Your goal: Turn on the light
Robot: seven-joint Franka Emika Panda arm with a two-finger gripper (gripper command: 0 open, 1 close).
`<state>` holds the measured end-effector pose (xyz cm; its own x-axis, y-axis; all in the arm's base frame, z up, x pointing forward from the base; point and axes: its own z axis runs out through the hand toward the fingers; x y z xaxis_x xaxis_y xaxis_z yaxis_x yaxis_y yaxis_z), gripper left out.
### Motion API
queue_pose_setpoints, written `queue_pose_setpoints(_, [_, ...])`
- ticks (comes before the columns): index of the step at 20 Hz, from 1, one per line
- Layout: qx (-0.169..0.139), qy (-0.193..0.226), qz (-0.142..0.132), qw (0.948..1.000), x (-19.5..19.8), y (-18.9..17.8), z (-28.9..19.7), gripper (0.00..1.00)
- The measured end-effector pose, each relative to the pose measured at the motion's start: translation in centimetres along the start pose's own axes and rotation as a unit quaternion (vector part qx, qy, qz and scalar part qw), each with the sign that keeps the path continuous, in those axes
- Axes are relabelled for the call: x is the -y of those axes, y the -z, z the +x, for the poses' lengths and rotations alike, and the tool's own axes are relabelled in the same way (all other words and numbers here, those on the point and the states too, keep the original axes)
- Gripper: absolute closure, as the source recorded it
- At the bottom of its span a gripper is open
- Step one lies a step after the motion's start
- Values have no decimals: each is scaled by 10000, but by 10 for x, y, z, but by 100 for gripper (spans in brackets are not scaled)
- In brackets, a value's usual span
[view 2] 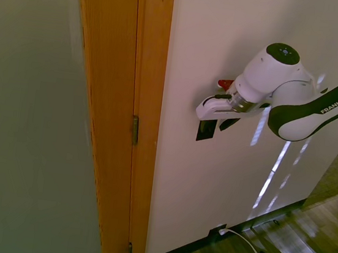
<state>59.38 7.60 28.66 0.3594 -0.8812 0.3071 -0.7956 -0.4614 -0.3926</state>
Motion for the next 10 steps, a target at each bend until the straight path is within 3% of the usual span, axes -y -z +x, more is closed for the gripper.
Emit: queue_pose_setpoints(10, [72, 40, 62, 9999, 6, -12, -10, 100])
